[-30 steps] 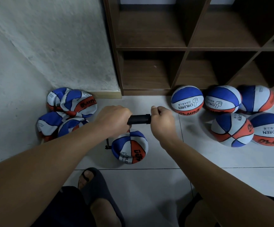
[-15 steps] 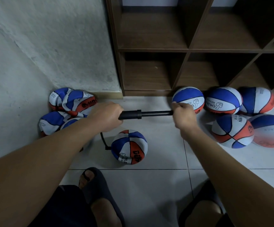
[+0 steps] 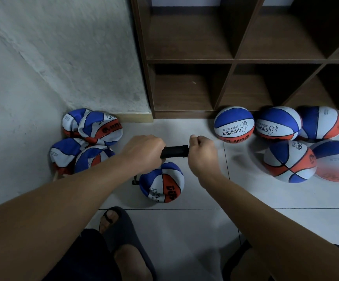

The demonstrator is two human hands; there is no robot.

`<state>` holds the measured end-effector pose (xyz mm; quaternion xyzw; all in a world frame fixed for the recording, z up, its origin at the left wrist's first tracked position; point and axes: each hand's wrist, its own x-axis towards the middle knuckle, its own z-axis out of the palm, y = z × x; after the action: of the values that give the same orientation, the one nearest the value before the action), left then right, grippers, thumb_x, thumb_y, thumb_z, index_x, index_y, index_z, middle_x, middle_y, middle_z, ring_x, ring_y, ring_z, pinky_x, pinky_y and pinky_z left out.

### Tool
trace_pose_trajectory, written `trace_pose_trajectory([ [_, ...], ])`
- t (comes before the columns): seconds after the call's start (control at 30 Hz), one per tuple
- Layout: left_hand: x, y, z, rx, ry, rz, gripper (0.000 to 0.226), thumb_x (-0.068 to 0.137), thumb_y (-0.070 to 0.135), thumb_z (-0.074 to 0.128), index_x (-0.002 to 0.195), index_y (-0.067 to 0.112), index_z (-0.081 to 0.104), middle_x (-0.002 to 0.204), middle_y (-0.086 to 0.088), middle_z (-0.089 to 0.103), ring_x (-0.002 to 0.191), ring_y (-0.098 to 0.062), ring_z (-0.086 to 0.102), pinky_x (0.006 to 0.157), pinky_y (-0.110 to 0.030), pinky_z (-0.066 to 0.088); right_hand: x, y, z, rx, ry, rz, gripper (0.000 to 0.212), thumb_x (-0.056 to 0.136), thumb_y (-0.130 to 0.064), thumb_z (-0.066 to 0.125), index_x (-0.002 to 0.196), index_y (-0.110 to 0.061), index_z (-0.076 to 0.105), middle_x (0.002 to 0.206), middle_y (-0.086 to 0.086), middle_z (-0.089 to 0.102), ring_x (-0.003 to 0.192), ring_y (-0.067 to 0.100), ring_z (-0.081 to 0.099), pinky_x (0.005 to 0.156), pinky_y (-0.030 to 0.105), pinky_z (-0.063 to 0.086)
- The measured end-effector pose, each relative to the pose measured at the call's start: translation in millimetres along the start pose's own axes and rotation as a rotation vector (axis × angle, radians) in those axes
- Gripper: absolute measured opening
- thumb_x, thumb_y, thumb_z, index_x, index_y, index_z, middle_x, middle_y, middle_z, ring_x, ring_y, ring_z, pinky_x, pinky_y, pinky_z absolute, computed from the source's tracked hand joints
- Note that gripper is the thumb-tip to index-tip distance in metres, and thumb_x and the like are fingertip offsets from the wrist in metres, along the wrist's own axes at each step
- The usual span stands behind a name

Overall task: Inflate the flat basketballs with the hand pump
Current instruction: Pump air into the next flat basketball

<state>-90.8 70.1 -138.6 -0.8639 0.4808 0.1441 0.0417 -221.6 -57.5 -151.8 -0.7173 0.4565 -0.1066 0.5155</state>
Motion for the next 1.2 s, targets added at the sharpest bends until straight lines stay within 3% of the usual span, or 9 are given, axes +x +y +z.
trace_pose_trajectory([
  [0.2,3,-4,2,0.014,0.02,0.033,0.014,0.094,0.031,0.068,0.082,0.025,0.066,0.07,0.004,0.062,0.059,-0.016,0.06,0.049,-0.028,0.032,4,2,0,0.008,-0.039,0.043,0.042,0.114,-0.039,0.042,0.089,-0.009,0.059,0.071,0.003,0.054,0.063,0.018,0.05,0.057,0.033,0.039],
  [0.4,4,-9,6,0.007,-0.004,0.046,0.021,0.095,0.034,0.067,0.076,0.026,0.062,0.069,0.004,0.063,0.059,-0.017,0.062,0.05,-0.029,0.036,9,9,-12,-0.014,-0.115,0.11,0.044,0.113,-0.042,0.044,0.093,-0.007,0.062,0.071,0.003,0.053,0.064,0.019,0.049,0.058,0.033,0.039],
  [0.53,1,-36,3,-0.068,0.002,-0.016,0.031,0.099,0.044,0.065,0.072,0.029,0.061,0.067,0.005,0.064,0.058,-0.013,0.063,0.055,-0.033,0.051,37,12,-47,0.05,0.011,0.149,0.03,0.109,-0.034,0.052,0.096,-0.01,0.064,0.078,0.004,0.055,0.073,0.022,0.05,0.067,0.037,0.043],
  [0.63,1,-39,3,-0.083,0.005,-0.023,0.034,0.099,0.048,0.063,0.071,0.029,0.06,0.066,0.006,0.064,0.058,-0.013,0.063,0.058,-0.035,0.054,48,14,-62,0.089,0.062,0.181,0.017,0.106,-0.03,0.055,0.097,-0.017,0.062,0.089,0.003,0.056,0.077,0.019,0.046,0.067,0.034,0.043],
  [0.7,2,-32,3,-0.055,0.015,-0.009,0.033,0.099,0.047,0.063,0.072,0.028,0.061,0.066,0.005,0.064,0.058,-0.014,0.063,0.06,-0.036,0.057,45,15,-57,0.08,0.088,0.148,0.021,0.107,-0.029,0.053,0.093,-0.015,0.061,0.094,0.008,0.061,0.079,0.022,0.05,0.073,0.039,0.045],
  [0.8,4,-26,4,-0.051,0.016,0.0,0.033,0.099,0.042,0.064,0.07,0.027,0.059,0.065,0.004,0.063,0.057,-0.015,0.061,0.054,-0.032,0.049,29,11,-35,0.011,0.105,0.037,0.031,0.112,-0.031,0.047,0.093,-0.01,0.061,0.085,0.005,0.062,0.077,0.019,0.056,0.079,0.041,0.049],
  [0.97,2,-11,5,-0.05,-0.028,0.0,0.02,0.098,0.037,0.069,0.08,0.029,0.063,0.071,0.005,0.064,0.061,-0.015,0.063,0.052,-0.029,0.039,13,4,-13,-0.043,0.034,-0.02,0.042,0.114,-0.037,0.042,0.087,-0.01,0.058,0.07,0.003,0.054,0.066,0.022,0.053,0.062,0.039,0.043],
  [1.2,0,-7,2,-0.05,-0.04,0.016,0.01,0.097,0.034,0.069,0.089,0.03,0.065,0.074,0.005,0.062,0.066,-0.017,0.063,0.055,-0.03,0.041,6,1,4,-0.039,-0.051,0.001,0.043,0.114,-0.037,0.042,0.085,-0.01,0.058,0.072,0.005,0.058,0.063,0.02,0.053,0.059,0.036,0.042],
])
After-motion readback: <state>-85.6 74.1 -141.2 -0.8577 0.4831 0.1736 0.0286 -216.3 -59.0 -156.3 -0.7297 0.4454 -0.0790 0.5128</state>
